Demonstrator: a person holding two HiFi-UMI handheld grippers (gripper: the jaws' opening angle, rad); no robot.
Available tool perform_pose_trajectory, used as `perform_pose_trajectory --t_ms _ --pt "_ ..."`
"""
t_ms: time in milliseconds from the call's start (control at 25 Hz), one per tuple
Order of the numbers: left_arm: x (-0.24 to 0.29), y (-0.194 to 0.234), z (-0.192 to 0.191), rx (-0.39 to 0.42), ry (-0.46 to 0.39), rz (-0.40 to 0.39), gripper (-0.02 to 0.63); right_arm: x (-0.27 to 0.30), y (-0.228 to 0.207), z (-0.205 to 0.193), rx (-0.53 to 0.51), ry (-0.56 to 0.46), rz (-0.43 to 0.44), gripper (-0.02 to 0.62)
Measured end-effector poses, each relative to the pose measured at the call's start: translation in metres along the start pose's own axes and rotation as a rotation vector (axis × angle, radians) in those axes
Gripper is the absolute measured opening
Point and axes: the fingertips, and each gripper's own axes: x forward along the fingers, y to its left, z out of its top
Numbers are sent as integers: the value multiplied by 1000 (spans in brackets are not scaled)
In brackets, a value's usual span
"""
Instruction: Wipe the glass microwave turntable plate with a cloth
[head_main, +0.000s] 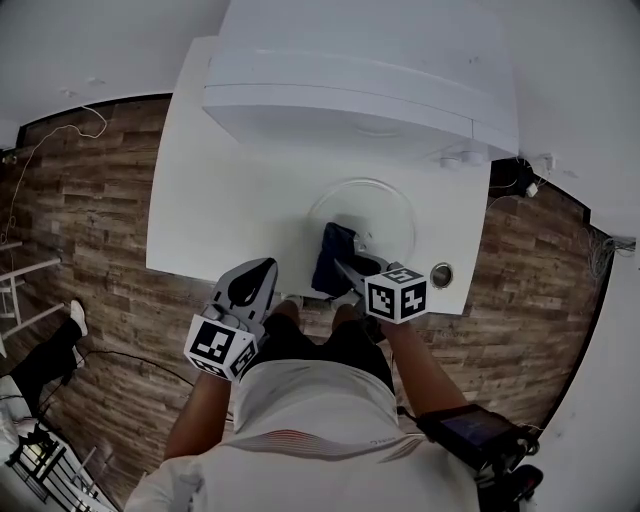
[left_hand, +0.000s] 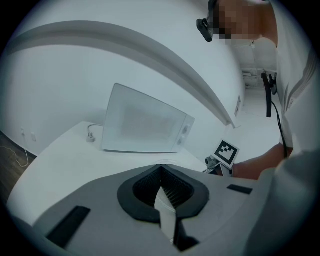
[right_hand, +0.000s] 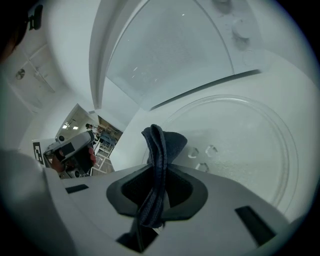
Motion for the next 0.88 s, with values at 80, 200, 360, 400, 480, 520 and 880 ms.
perform_pose_trajectory --t_ms 80,200,360,400,480,520,880 --pt "5 -3 1 3 4 -9 11 -9 -9 -1 21 -11 -14 61" --pt "12 -9 3 11 1 -14 11 -24 -25 -3 47 -27 -37 61" --pt "21 -23 3 16 7 -25 11 -46 -48 -5 82 -44 -68 61" --pt "23 -26 3 18 8 -28 11 -51 -54 -5 91 -49 -75 61" --pt "27 -33 3 22 9 -33 11 -61 -65 -3 111 -59 -84 61" --pt "29 -36 3 23 9 -35 11 -65 -71 -2 122 -63 -88 61" --pt "41 -52 4 30 13 -38 11 -99 -116 3 197 -98 -141 61"
